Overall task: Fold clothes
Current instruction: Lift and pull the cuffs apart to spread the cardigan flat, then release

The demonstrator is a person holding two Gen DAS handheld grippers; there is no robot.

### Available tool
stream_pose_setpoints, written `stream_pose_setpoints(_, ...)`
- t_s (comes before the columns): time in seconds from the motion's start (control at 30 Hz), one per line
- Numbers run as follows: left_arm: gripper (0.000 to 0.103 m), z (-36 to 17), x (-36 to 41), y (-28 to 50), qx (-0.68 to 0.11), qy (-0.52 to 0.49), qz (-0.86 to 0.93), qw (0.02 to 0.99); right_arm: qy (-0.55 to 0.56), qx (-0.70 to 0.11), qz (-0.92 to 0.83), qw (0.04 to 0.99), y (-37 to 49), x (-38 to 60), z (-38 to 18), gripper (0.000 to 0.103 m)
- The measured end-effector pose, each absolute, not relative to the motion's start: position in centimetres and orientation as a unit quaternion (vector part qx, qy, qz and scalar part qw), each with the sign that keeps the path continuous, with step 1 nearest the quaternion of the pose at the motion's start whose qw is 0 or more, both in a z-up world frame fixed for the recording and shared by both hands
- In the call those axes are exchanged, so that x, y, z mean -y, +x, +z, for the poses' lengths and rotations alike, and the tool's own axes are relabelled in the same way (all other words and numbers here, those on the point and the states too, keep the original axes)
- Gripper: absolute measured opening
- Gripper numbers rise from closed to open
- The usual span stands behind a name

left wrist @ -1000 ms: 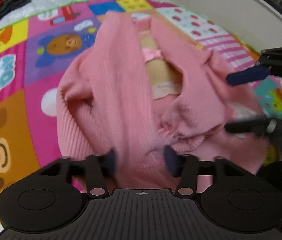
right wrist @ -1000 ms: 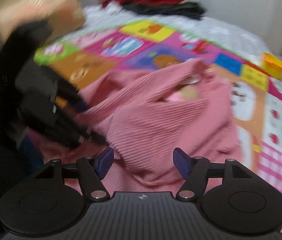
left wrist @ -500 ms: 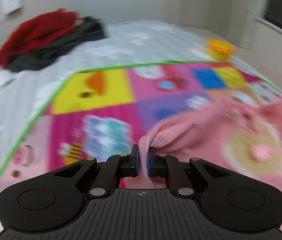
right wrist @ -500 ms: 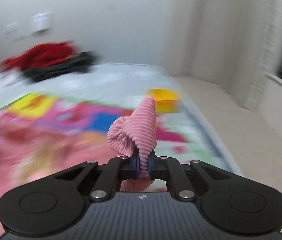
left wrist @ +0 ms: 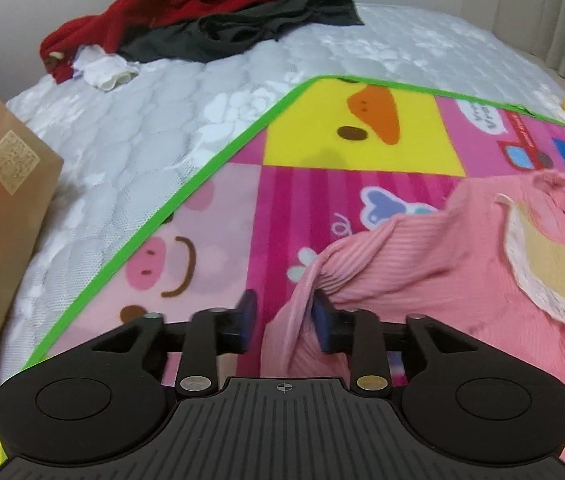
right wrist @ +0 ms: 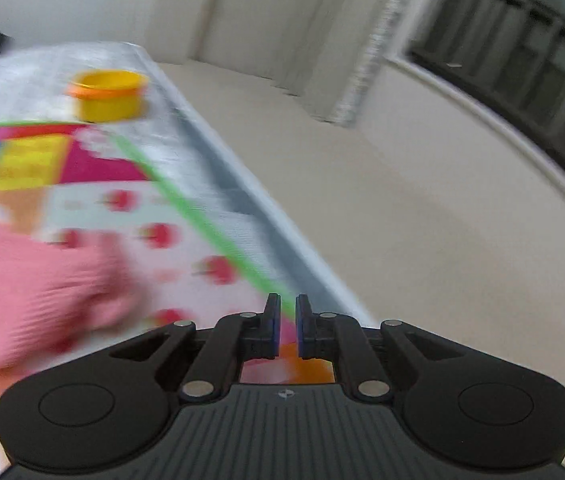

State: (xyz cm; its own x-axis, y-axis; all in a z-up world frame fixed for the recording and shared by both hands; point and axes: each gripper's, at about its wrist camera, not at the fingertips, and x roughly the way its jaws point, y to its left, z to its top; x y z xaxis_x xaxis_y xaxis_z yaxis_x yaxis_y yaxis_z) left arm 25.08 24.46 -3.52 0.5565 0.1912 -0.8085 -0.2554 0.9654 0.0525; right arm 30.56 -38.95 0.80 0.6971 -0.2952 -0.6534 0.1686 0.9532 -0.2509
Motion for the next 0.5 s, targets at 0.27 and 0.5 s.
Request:
stream_pose_setpoints(0.27, 0.055, -1.9, -22.2, 23.0, -0.441, -0.043, 0.099, 0.891, 0.089, -0.420, -0.015, 0.903, 29.1, 33.8, 0.3, 0.062)
stream_pose_setpoints(0.5, 0.066, -0.8, -20.1, 21.5, -0.440, -0.118, 0.016, 0.890, 0.165, -0.419, -0.008, 0.893, 31.1, 30.9, -2.6, 0.069)
